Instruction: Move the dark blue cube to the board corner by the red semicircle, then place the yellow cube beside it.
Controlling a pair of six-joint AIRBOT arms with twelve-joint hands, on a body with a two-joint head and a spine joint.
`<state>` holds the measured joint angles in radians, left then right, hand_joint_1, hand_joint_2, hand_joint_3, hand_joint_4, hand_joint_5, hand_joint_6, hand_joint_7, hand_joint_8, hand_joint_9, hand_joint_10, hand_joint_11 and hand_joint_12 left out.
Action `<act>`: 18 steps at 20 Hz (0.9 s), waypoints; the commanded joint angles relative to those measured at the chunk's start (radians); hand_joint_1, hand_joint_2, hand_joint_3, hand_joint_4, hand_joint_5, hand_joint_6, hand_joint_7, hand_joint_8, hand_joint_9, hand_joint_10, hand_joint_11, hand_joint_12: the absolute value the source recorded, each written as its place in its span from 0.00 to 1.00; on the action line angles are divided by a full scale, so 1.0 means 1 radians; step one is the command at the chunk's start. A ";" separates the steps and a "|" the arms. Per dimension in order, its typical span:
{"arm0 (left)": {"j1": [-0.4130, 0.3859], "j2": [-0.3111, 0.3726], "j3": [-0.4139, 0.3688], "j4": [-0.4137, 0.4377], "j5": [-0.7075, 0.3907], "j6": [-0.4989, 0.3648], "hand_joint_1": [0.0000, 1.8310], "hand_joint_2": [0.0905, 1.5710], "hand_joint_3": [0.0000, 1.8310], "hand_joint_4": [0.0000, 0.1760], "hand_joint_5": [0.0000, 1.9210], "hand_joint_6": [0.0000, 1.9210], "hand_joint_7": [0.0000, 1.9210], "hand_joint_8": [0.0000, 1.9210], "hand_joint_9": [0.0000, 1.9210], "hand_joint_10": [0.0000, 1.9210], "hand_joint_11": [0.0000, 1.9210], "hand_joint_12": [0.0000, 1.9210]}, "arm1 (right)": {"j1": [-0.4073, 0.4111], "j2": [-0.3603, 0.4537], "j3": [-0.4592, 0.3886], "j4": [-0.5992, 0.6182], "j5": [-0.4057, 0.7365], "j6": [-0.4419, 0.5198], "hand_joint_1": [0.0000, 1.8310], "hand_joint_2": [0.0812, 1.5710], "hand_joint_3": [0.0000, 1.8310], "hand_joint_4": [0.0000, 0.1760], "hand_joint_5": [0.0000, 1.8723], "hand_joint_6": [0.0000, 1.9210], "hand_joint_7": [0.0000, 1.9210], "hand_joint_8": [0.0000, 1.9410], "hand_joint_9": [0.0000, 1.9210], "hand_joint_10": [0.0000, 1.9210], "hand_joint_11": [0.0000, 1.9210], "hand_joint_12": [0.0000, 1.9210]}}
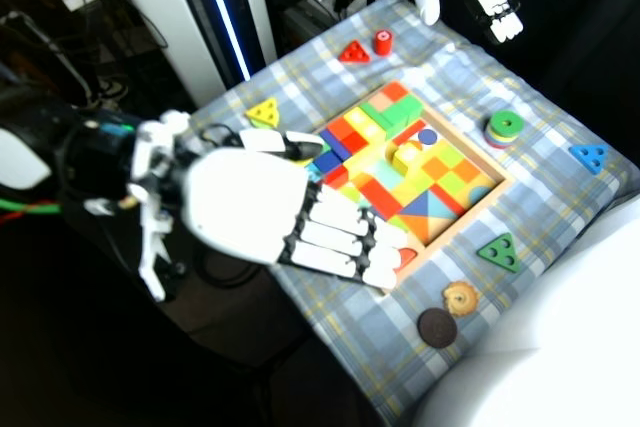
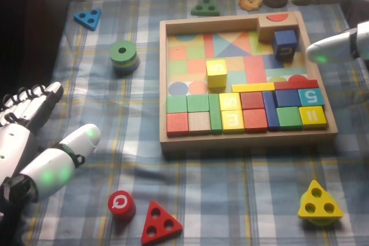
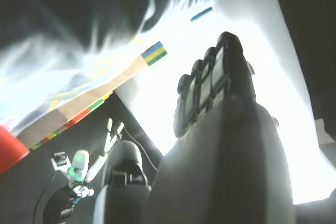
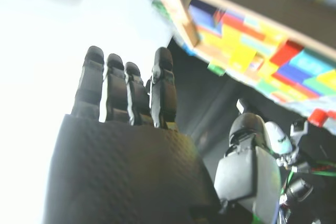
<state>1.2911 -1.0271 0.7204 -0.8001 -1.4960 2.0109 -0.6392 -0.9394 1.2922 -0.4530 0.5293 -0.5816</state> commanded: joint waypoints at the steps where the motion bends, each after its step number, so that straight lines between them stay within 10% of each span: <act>1: -0.001 -0.005 -0.001 0.038 -0.115 -0.006 0.00 0.74 0.01 0.08 0.08 0.00 0.05 0.00 0.01 0.00 0.00 0.00 | 0.017 -0.004 -0.006 0.029 0.120 -0.003 0.00 0.58 0.02 0.01 0.21 0.00 0.00 0.00 0.00 0.00 0.00 0.00; 3: -0.002 -0.005 -0.001 0.038 -0.115 -0.006 0.00 0.73 0.00 0.06 0.08 0.00 0.04 0.00 0.01 0.00 0.00 0.00 | 0.017 -0.006 -0.017 0.018 0.132 -0.003 0.00 0.57 0.02 0.16 0.22 0.01 0.00 0.00 0.00 0.00 0.00 0.00; 4: -0.002 -0.005 -0.001 0.038 -0.115 -0.006 0.00 0.73 0.00 0.07 0.09 0.00 0.05 0.00 0.01 0.00 0.00 0.00 | 0.017 -0.007 -0.022 0.001 0.132 -0.003 0.00 0.58 0.02 0.00 0.22 0.01 0.00 0.00 0.00 0.00 0.00 0.00; 6: -0.002 -0.005 -0.001 0.038 -0.115 -0.006 0.00 0.73 0.00 0.15 0.08 0.00 0.04 0.00 0.01 0.00 0.00 0.00 | 0.016 -0.017 -0.019 -0.019 0.128 -0.003 0.00 0.57 0.02 0.29 0.21 0.00 0.00 0.00 0.00 0.00 0.00 0.00; 9: -0.002 -0.005 -0.001 0.038 -0.115 -0.006 0.00 0.73 0.01 0.09 0.08 0.00 0.05 0.00 0.01 0.00 0.00 0.00 | 0.008 -0.049 0.007 -0.034 0.089 -0.003 0.00 0.55 0.01 0.07 0.23 0.01 0.00 0.00 0.00 0.00 0.00 0.00; 13: -0.002 -0.005 0.000 0.038 -0.115 -0.006 0.00 0.73 0.00 0.16 0.07 0.00 0.04 0.00 0.00 0.00 0.00 0.00 | -0.016 -0.094 0.056 -0.036 0.046 -0.003 0.00 0.50 0.00 0.74 0.22 0.00 0.00 0.00 0.00 0.00 0.00 0.00; 18: -0.002 -0.005 0.000 0.038 -0.115 -0.006 0.00 0.73 0.00 0.12 0.07 0.00 0.04 0.00 0.00 0.00 0.00 0.00 | -0.032 -0.108 0.079 -0.060 -0.005 -0.003 0.00 0.49 0.00 1.00 0.19 0.00 0.00 0.00 0.00 0.00 0.00 0.00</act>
<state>1.2911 -1.0271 0.7197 -0.8062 -1.4960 2.0109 -0.6785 -1.0458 1.3655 -0.5438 0.4400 -0.5819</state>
